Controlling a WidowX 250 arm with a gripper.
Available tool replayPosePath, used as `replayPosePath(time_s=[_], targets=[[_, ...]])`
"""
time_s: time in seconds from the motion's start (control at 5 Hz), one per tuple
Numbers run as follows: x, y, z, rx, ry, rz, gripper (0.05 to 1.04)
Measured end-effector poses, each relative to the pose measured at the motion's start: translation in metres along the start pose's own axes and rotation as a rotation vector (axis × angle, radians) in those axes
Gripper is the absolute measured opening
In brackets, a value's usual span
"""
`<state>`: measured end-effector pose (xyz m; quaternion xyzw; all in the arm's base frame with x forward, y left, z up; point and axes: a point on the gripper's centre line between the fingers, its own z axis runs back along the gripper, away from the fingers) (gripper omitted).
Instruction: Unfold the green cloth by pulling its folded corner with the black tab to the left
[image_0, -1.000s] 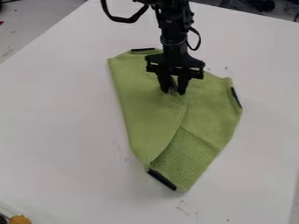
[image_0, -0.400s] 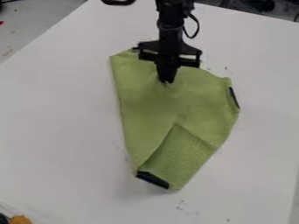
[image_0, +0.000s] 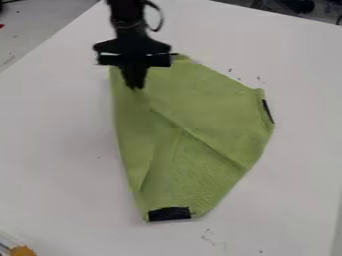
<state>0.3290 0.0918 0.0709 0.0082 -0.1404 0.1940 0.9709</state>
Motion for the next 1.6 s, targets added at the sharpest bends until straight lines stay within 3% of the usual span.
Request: replayPosePath(time_s=[0.2,0.6,0.8,1.2,1.4,1.6], targets=[[-0.027,0.051,-0.015,-0.037,0.002,0.083,0.058],[-0.052,0.092,-0.030,-0.107,-0.021,0.143,0.080],[-0.060,0.106,-0.031,-0.080,-0.010,0.136,0.234],[-0.062,0.139,-0.019,0.038,0.033,0.087,0.799],[-0.060,0.155,-0.014,0.088,0.035,0.073,1.005],[-0.051,0.162,-0.006,0.097,0.035,0.046,1.007]])
